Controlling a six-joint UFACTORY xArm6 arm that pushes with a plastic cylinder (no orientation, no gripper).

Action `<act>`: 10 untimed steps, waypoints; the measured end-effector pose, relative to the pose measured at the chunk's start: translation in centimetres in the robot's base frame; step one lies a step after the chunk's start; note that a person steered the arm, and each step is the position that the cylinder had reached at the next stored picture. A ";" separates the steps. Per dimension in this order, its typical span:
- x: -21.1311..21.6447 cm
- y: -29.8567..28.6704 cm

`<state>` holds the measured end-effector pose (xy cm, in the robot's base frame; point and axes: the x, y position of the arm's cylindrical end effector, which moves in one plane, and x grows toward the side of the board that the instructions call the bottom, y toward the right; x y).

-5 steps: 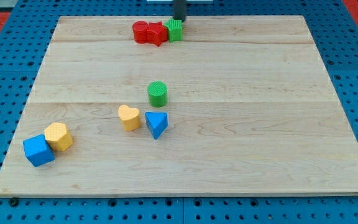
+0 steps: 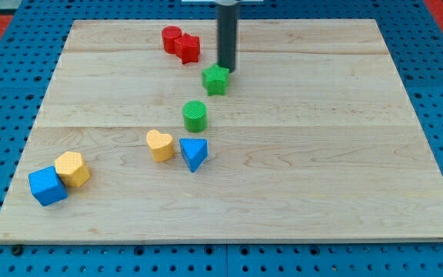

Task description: Push the blue triangle and green star to the green circle

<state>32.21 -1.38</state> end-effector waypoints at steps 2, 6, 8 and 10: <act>11.1 10.0; 16.4 -1.6; 21.2 -0.9; 14.5 -7.2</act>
<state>46.72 -8.59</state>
